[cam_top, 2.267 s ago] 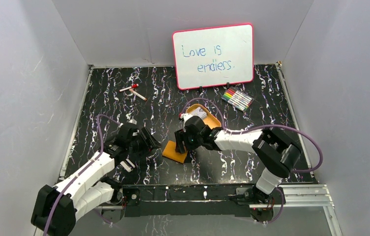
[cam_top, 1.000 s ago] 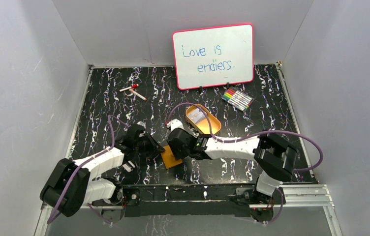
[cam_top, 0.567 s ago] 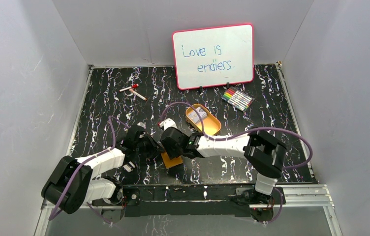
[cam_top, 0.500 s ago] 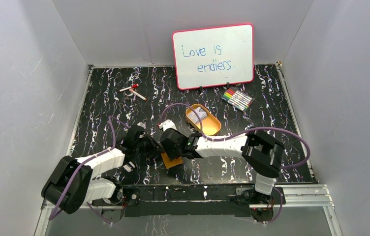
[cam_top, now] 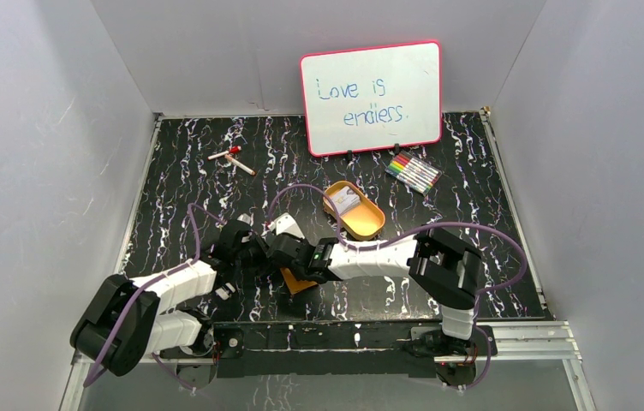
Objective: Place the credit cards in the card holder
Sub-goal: Open the card holder at the center of the board.
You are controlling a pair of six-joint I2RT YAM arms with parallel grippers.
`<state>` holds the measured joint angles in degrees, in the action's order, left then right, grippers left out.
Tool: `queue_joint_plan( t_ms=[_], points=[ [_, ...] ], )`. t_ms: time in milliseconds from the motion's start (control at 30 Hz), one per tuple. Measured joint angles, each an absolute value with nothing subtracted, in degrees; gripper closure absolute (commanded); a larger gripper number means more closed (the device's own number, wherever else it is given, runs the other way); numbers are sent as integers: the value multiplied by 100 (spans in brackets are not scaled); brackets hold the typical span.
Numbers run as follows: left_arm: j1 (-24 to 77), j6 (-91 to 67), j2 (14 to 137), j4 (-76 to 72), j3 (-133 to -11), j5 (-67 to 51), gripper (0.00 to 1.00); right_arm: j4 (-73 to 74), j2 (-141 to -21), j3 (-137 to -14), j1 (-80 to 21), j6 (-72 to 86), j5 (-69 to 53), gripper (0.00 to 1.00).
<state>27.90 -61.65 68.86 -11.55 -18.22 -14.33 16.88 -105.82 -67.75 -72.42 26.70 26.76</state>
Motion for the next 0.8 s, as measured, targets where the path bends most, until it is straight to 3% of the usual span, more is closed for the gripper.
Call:
queue_joint_plan(
  t_ms=[300, 800],
  points=[
    [2799, -6176, 6853, -1149, -1791, -1431, 100, 1664, -10569, -6772, -7303, 2685, 2880, 100],
    [2825, -6171, 6858, -1111, -1791, -1422, 100, 1848, -10232, -6578, -7301, 3004, 3004, 100]
  ],
)
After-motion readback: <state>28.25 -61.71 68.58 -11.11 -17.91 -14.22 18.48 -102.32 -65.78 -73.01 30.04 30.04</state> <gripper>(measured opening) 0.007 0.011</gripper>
